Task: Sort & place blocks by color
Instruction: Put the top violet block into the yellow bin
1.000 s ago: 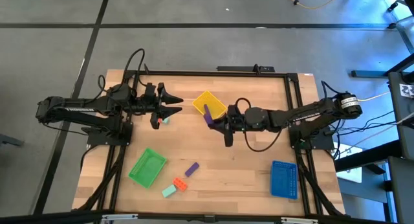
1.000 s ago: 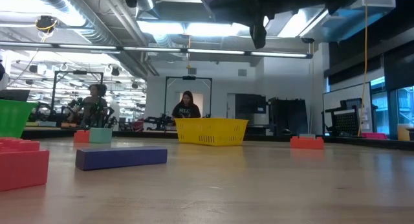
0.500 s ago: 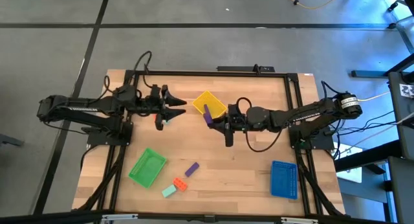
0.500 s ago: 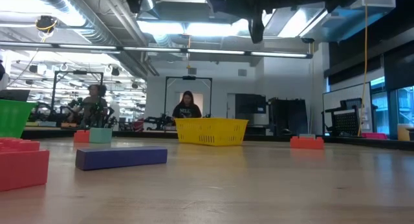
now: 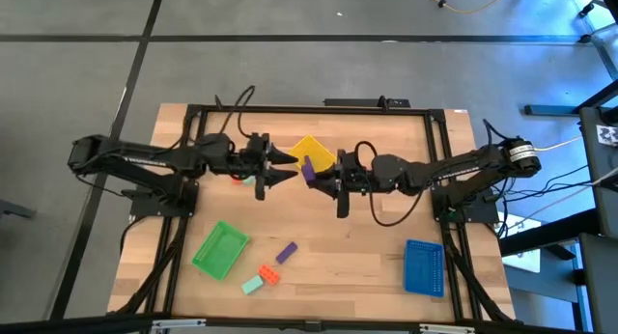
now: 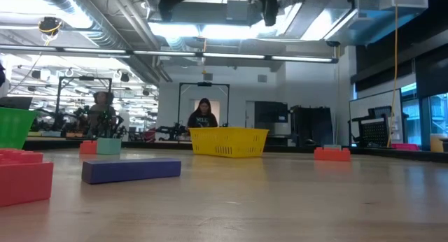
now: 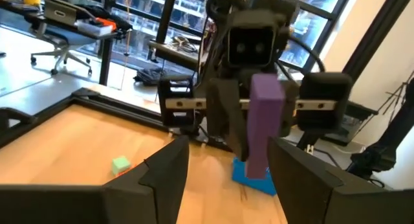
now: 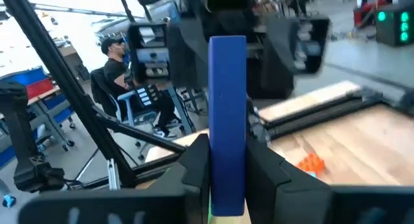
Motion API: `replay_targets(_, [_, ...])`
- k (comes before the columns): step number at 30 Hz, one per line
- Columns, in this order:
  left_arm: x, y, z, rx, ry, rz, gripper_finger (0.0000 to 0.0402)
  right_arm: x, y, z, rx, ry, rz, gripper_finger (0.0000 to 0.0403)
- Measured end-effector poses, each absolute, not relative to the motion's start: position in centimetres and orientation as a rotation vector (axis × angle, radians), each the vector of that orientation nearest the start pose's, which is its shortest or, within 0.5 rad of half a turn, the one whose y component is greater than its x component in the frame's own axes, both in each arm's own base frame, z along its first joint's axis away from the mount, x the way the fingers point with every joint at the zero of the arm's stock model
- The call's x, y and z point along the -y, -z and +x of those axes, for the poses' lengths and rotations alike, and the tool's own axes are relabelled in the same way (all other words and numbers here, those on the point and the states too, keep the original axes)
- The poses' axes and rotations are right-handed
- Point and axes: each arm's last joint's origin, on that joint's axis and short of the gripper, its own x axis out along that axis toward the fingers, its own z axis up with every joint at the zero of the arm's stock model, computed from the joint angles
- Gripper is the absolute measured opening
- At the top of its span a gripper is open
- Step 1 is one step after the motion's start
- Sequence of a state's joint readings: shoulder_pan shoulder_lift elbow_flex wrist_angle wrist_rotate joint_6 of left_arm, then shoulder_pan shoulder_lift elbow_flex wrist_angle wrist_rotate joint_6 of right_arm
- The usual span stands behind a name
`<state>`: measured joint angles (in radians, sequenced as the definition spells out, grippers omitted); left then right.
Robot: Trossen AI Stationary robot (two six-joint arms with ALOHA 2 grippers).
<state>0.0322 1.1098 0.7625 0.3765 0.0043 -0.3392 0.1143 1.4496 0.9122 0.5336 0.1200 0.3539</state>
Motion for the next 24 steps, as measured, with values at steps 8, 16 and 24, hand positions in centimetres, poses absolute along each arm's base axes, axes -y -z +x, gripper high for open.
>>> replay_targets(8, [-0.7, -32.4, 26.5, 0.020, 0.039, -0.316, 0.0216, -3.4, -29.4, 32.4, -0.018, -0.002, 0.329, 0.0060])
replay_targets(16, [-0.5, -32.3, 26.7, 0.011, 0.083, -0.304, 0.0216, -3.2, -29.2, 32.5, -0.030, 0.004, 0.325, 0.0060])
replay_targets(24, [-0.2, -32.5, 27.1, 0.044, 0.134, -0.280, 0.0216, -2.6, -28.5, 32.6, -0.091, 0.035, 0.326, 0.0059])
